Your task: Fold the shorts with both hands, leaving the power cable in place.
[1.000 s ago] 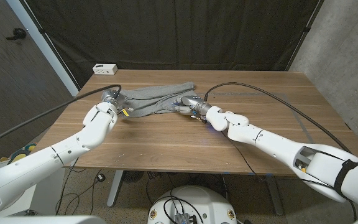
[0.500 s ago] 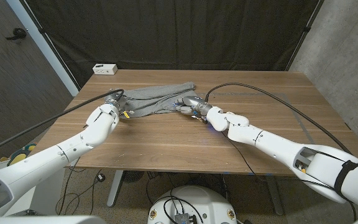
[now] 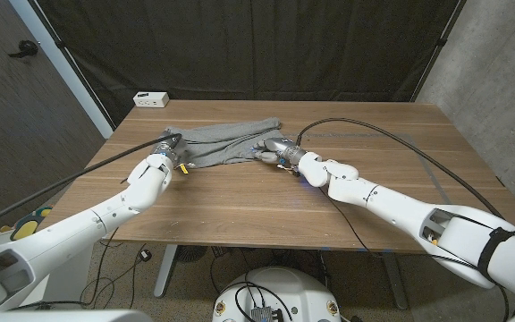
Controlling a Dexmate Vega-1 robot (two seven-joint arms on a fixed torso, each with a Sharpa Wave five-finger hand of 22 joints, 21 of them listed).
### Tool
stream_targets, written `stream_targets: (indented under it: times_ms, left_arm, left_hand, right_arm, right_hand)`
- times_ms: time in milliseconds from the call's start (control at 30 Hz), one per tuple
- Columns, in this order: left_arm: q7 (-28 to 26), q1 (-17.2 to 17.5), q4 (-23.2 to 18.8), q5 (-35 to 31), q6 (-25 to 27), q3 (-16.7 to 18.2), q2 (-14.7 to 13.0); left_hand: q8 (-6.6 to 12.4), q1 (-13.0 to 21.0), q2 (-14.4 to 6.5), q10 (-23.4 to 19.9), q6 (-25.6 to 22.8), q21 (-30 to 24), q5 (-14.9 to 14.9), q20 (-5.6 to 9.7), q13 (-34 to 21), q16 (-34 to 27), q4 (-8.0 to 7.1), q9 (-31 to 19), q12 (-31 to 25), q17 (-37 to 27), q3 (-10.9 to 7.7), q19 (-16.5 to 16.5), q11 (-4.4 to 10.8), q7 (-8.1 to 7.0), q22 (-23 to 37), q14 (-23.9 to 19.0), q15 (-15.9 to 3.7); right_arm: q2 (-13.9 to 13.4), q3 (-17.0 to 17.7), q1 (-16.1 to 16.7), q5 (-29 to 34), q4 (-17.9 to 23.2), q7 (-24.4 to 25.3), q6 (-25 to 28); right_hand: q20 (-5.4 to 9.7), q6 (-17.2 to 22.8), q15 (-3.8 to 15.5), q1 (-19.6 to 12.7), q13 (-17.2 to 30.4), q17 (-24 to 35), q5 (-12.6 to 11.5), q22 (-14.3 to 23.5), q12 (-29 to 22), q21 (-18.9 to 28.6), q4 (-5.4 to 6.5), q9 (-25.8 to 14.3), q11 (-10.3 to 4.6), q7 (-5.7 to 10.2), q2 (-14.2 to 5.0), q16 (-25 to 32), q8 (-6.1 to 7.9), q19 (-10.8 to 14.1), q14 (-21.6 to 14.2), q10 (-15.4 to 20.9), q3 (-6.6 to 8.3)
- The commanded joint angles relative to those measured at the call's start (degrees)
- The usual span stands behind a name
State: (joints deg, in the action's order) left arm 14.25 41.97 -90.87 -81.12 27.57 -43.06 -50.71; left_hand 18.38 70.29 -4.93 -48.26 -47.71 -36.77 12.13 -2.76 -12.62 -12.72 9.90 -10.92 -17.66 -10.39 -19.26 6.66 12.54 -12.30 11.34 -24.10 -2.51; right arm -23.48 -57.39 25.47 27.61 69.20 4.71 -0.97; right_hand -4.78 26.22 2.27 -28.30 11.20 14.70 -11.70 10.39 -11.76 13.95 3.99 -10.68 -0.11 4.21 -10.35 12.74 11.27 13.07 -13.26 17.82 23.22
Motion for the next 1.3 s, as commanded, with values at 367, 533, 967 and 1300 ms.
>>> stream_targets:
  times_ms: [367,533,967,1300]
  left_arm:
    - [-29.0,-5.5,12.8,4.2,0.8,-7.4,2.9]
    - [-28.3,-7.0,11.3,4.3,-1.1,-8.7,1.6]
    - [-28.8,-3.8,-0.5,3.9,-0.7,-5.1,-4.3]
    - [-29.4,-0.7,-5.2,-2.3,0.2,-2.2,-7.8]
  left_hand:
    - [7.97,10.3,-3.8,-12.8,-24.3,-4.9,1.6,0.98,-4.3,-2.3,-0.24,-0.5,-1.9,-1.4,-2.76,0.7,-0.62,2.25,1.0,-9.4,-11.06]
    - [9.65,11.3,-2.4,-15.2,-26.3,-5.6,1.8,1.46,-4.8,-2.5,0.54,-1.2,-2.2,-1.5,-2.99,0.6,-0.71,3.72,0.9,-10.7,-11.07]
    - [13.91,13.7,0.1,-17.8,-28.6,-6.4,2.9,1.85,-5.9,-1.1,0.66,-3.8,-2.0,-1.2,-5.88,-1.2,-0.79,6.91,0.6,-11.7,-10.79]
    - [14.75,14.2,-0.3,-18.3,-28.4,-6.8,2.5,1.72,-6.4,-0.9,0.33,-4.1,-1.9,-1.4,-6.99,-1.6,-0.63,5.82,0.6,-12.1,-11.14]
  right_arm:
    - [1.4,-1.3,-2.8,-2.1,-5.8,-2.4,-2.2]
    - [1.4,-1.3,-3.0,-2.5,-6.3,-2.5,-2.4]
    - [1.6,-1.7,-3.9,-2.9,-8.0,-2.5,-4.4]
    - [1.3,-1.8,-3.9,-3.2,-8.0,-3.0,-5.8]
  right_hand:
    - [-0.45,4.2,1.01,1.0,0.1,-0.5,0.4,0.1,-1.7,0.7,0.45,0.0,1.76,-1.41,0.23,2.0,1.22,3.7,-5.9,5.8,0.89]
    - [-0.41,4.5,0.98,1.1,0.1,-0.5,0.4,0.1,-1.6,0.6,0.51,0.0,1.74,-1.37,0.21,2.0,1.25,3.7,-6.0,6.0,0.99]
    - [-0.38,4.3,0.98,1.2,0.1,-0.6,0.4,0.1,-1.4,0.4,0.55,0.0,1.61,-1.45,0.15,1.9,0.98,3.5,-6.0,6.0,1.21]
    - [-0.41,4.1,1.00,1.3,0.1,-0.6,0.4,0.1,-1.2,0.3,0.52,0.0,1.57,-1.41,0.14,1.9,0.70,3.5,-6.0,5.9,1.40]
